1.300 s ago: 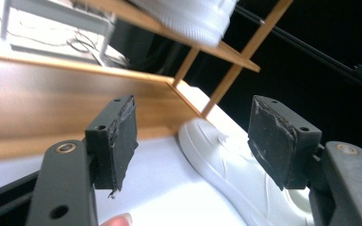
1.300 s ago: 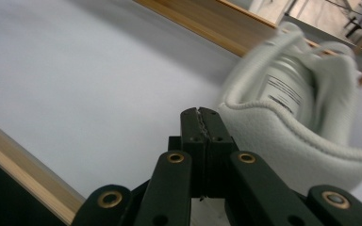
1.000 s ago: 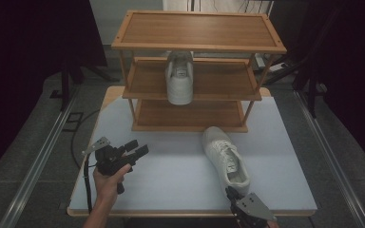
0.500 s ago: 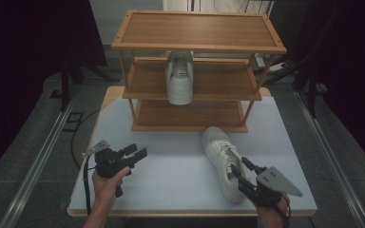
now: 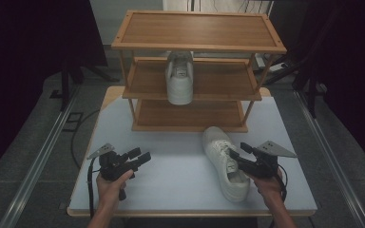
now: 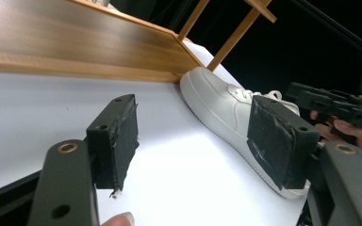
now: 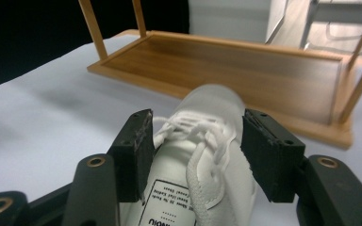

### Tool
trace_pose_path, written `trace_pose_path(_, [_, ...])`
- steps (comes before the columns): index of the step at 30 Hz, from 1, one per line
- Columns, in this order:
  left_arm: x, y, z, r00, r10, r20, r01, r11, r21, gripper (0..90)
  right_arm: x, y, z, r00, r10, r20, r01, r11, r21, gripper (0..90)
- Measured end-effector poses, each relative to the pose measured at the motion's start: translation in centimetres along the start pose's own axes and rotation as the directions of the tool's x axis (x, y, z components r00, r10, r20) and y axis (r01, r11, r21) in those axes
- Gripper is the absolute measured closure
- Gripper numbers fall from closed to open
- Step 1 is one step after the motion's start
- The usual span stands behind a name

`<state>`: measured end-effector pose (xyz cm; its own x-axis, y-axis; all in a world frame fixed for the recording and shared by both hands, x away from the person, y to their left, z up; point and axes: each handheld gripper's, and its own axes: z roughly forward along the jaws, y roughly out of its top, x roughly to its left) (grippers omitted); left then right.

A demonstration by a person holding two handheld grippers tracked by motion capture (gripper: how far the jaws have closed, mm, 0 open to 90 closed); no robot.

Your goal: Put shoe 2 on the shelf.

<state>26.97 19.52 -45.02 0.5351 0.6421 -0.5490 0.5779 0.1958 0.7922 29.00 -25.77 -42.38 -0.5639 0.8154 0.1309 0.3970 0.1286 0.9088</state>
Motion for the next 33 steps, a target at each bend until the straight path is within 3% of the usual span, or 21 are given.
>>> trace_pose_path(5, [-0.1,0.2,-0.3,1.0,0.009,-0.004,-0.009,0.9999,-0.009,33.8,-0.4,-0.4,0.9,0.9998,0.017,-0.012,-0.017,1.0,0.017,41.8])
trace_pose_path(11, [0.4,0.5,-0.9,0.9999,-0.002,-0.011,0.001,0.9997,-0.022,33.7,-0.5,-0.5,2.3,0.9986,-0.004,0.053,0.0,0.997,0.082,43.1])
trace_pose_path(19, [0.7,0.7,-1.2,0.9999,-0.014,-0.007,0.014,0.9996,-0.023,33.9,-1.1,-0.6,3.6,0.9963,-0.018,0.084,0.005,0.989,0.147,45.7])
trace_pose_path(24, [1.1,0.8,-1.6,0.9994,-0.033,-0.012,0.033,0.999,-0.032,34.2,-0.8,-0.7,3.7,0.9949,-0.052,0.087,0.037,0.987,0.156,57.0])
trace_pose_path(29, [1.0,0.6,-1.7,0.9993,-0.037,-0.001,0.037,0.9993,-0.01,34.4,-0.4,-0.7,3.8,0.9893,-0.088,0.116,0.068,0.984,0.167,69.2])
trace_pose_path(33, [0.9,0.7,-1.7,0.9994,-0.035,0.006,0.035,0.9994,-0.007,34.3,0.1,-0.6,3.8,0.9799,-0.134,0.148,0.106,0.977,0.183,75.8])
